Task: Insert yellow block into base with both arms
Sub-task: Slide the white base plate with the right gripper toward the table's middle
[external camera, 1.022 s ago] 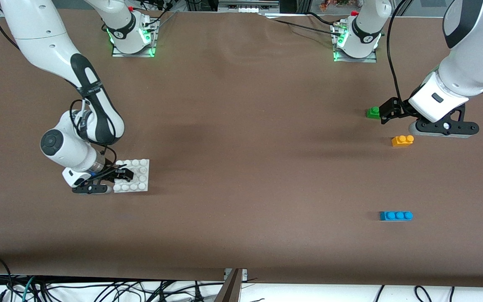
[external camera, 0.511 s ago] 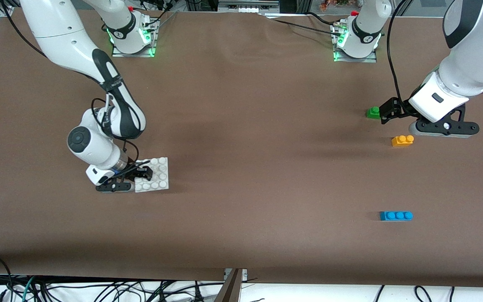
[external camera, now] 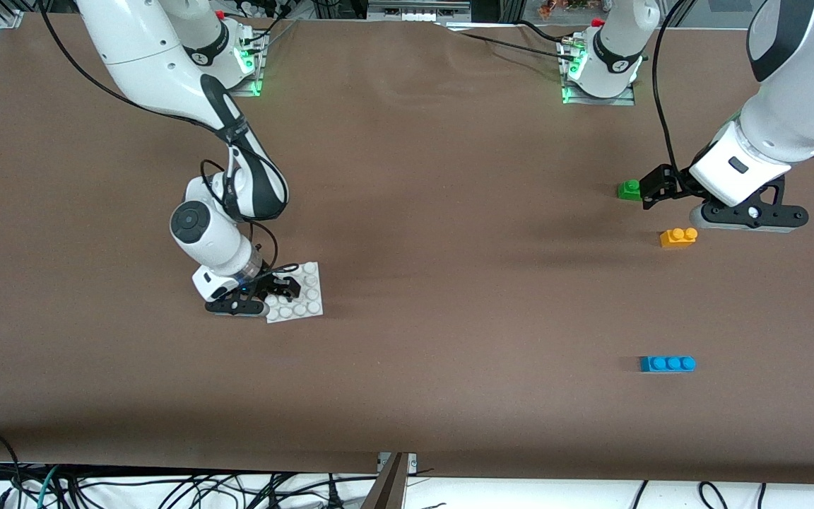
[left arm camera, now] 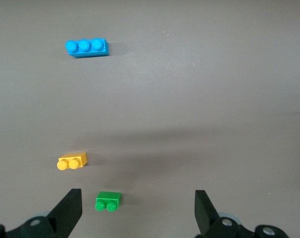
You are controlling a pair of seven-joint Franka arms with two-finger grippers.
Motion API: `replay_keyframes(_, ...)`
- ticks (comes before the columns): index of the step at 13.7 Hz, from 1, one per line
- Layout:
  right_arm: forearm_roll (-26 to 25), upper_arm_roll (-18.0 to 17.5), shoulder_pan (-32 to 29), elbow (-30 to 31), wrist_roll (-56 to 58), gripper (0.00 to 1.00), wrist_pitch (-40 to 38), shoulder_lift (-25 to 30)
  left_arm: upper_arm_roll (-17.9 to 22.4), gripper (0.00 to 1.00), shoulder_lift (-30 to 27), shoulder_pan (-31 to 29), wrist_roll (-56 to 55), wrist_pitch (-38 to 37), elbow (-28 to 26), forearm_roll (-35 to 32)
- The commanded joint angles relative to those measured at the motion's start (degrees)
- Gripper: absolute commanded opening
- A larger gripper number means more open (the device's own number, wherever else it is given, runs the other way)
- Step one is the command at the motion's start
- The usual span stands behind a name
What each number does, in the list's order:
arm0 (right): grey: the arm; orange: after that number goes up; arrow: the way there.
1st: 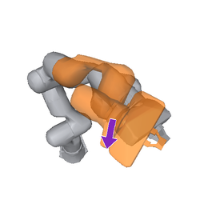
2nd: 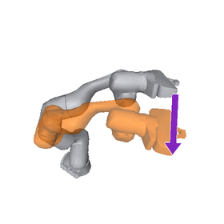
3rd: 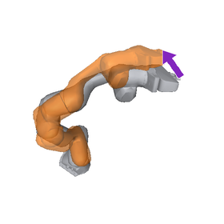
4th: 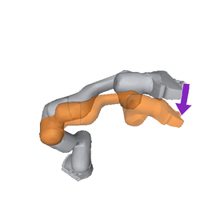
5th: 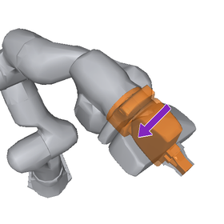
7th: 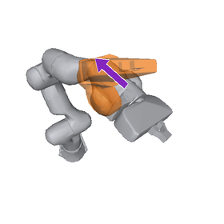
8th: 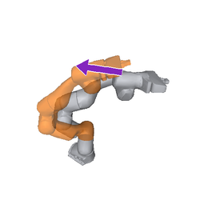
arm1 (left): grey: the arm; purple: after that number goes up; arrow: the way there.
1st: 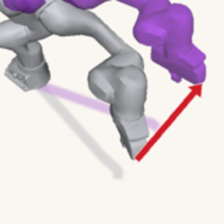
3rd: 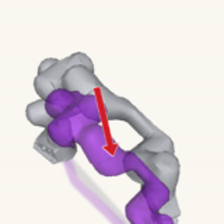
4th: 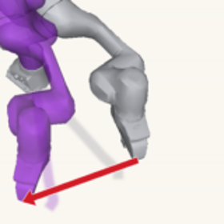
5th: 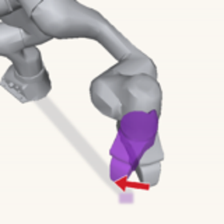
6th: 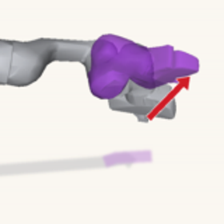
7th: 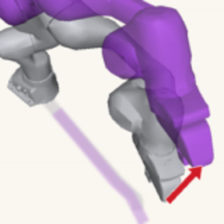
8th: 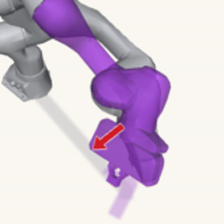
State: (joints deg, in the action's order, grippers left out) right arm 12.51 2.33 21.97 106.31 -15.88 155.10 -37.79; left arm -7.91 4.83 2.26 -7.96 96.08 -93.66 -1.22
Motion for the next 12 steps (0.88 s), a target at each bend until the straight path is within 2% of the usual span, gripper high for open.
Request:
replay_keyframes(1,0.67,1.36,4.2,-1.27,-7.91,0.68,1.26,-2.9,0.09,1.0,0.35,-0.24,0.57,-1.33,1.46,1.13)
replay_keyframes(8,0.67,3.12,11.24,-5.67,-17.95,0.68,0.99,-5.1,0.09,1.0,0.35,-0.24,0.57,-1.33,1.46,1.13)
replay_keyframes(12,0.67,4.53,16.43,-11.55,-25.41,0.68,0.82,-9.14,0.09,1.0,0.35,-0.24,0.57,-1.33,1.46,1.13)
